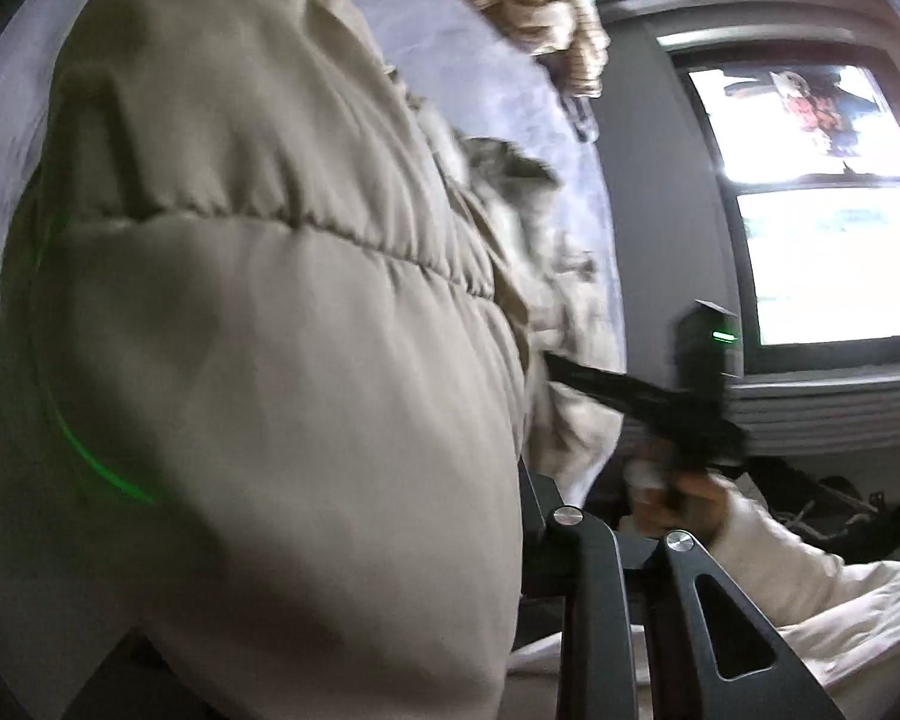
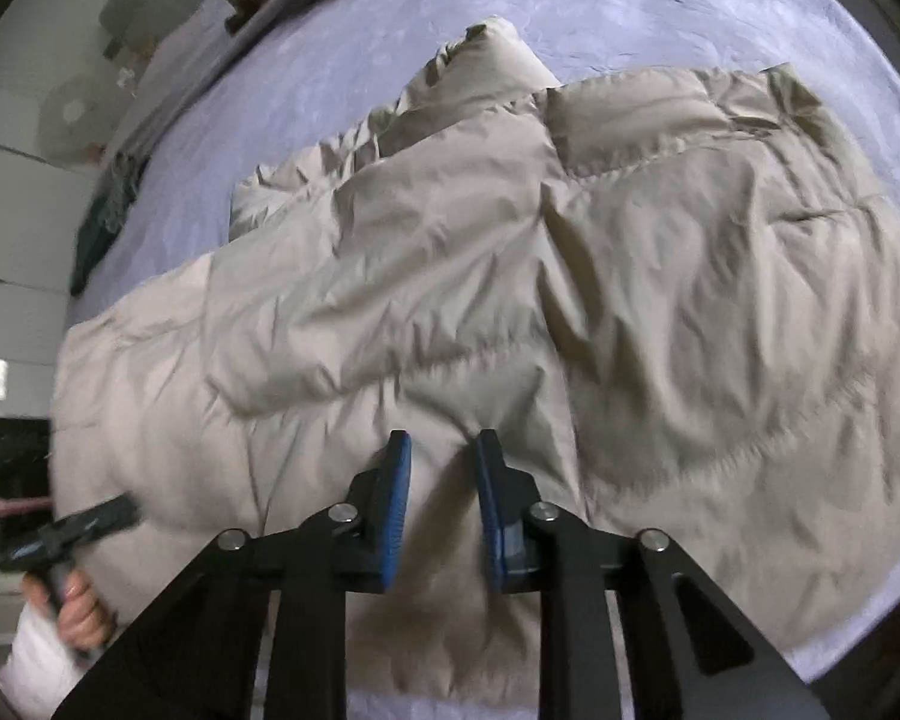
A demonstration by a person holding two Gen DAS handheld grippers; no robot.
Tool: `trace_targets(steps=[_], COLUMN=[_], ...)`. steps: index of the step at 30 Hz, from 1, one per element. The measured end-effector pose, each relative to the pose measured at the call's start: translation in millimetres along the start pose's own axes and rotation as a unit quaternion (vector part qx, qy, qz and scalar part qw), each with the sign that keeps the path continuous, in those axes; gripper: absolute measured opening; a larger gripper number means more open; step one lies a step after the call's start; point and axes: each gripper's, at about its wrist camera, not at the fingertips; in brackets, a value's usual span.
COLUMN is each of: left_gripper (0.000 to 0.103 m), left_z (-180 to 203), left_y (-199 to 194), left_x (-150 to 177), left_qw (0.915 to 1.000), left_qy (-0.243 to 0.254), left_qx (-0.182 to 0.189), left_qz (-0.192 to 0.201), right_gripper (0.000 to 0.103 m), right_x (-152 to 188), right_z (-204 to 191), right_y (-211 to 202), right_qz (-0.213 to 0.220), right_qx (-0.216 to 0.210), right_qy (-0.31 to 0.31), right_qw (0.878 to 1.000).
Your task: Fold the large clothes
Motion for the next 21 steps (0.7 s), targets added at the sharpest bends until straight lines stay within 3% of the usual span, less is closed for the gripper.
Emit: trace_targets(steps=[5,14,20,21], left_gripper=[0.031,0.031,0.037,0.05], left_z=[75,179,217,219], left_y=[10,96,142,150], left_x=[-21,-66,-88,-91], left_qw=[0.9996,0.9882,0.9818,0.9812], left_qy=[0.028,0.089,0.124,0.129], left_qx=[-0.009,-0.109,-0.112,-0.106], left_qz=[-0.002,-0.061,-0.09,-0.097], right_gripper=[0.019,0.007,0.01,0.01], right_x=[-17,-45,-48,-47], right_z=[3,19,66,81], right_y=[28,62,17,0], right_qz=[-0.007,-0.045,-0.039,-0.025], right_qx=[-0.032,-0.089,-0.139,-0.146], right_qy=[-0.003,0.028,0.061,0.068], right_qw=[0.999,0.995,0.988,0.987])
Point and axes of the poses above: each gripper's, at about its wrist camera, not at the fingertips, and y roughly the way its jaws point, z to its right, x to its underside, and after that the axes turned 13 degrees about y, right-handed
